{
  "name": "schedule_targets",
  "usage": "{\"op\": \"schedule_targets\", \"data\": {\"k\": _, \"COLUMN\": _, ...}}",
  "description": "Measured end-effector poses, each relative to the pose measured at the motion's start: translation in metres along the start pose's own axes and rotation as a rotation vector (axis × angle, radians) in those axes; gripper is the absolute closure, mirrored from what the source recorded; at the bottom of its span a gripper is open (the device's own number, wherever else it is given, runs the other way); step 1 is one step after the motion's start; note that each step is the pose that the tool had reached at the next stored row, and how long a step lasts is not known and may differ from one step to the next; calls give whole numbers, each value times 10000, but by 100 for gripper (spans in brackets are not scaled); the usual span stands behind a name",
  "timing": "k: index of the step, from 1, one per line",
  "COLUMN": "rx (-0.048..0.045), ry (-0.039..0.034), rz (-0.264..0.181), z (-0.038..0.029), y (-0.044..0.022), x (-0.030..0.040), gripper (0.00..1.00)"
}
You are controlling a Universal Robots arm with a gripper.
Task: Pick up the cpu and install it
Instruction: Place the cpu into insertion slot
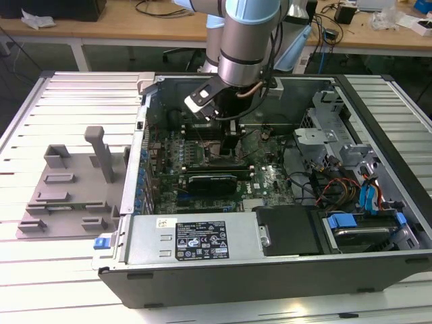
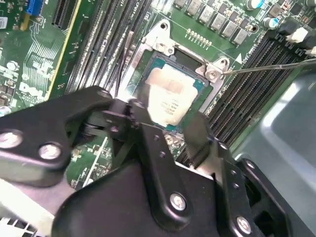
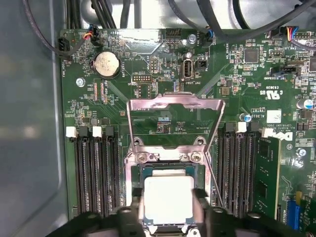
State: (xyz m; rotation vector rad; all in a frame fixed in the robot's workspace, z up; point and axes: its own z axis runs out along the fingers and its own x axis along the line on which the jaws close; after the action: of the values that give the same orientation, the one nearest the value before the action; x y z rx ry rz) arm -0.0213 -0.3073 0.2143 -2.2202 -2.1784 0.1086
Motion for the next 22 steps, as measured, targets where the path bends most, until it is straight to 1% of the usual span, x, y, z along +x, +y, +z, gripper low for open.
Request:
{"op": "schedule_targets", "data": {"k": 3, "rx": 2, "ry": 12, "rz": -1, "z": 3, "y": -2, "x": -17, "gripper": 65}}
{"op": "schedule_targets", "data": {"k": 4, "rx": 3, "ry": 11, "rz": -2, "z": 4, "y": -4, "x": -27, "gripper": 65}}
{"op": "schedule_targets", "data": {"k": 5, "rx": 2, "ry": 12, "rz": -2, "z": 8, "y": -7, "x": -42, "gripper": 77}}
{"op": "schedule_targets", "data": {"k": 6, "rx": 2, "ry": 13, "rz": -2, "z": 11, "y": -9, "x": -52, "gripper": 83}}
{"op": "schedule_targets", "data": {"k": 7, "rx": 2, "ry": 14, "rz": -1, "z": 15, "y": -11, "x": -59, "gripper": 83}}
{"op": "schedule_targets", "data": {"k": 8, "rx": 2, "ry": 19, "rz": -1, "z": 20, "y": -13, "x": -62, "gripper": 89}}
{"op": "schedule_targets", "data": {"k": 10, "rx": 3, "ry": 49, "rz": -3, "z": 35, "y": -20, "x": -64, "gripper": 89}}
{"op": "schedule_targets", "data": {"k": 11, "rx": 4, "ry": 83, "rz": -7, "z": 40, "y": -24, "x": -65, "gripper": 89}}
{"op": "schedule_targets", "data": {"k": 13, "rx": 5, "ry": 180, "rz": -41, "z": 51, "y": -27, "x": -64, "gripper": 89}}
{"op": "schedule_targets", "data": {"k": 14, "rx": 3, "ry": 227, "rz": -149, "z": 62, "y": -27, "x": -63, "gripper": 89}}
{"op": "schedule_targets", "data": {"k": 15, "rx": 2, "ry": 256, "rz": -233, "z": 76, "y": -27, "x": -63, "gripper": 89}}
{"op": "schedule_targets", "data": {"k": 22, "rx": 9, "ry": 248, "rz": -280, "z": 108, "y": -24, "x": -64, "gripper": 89}}
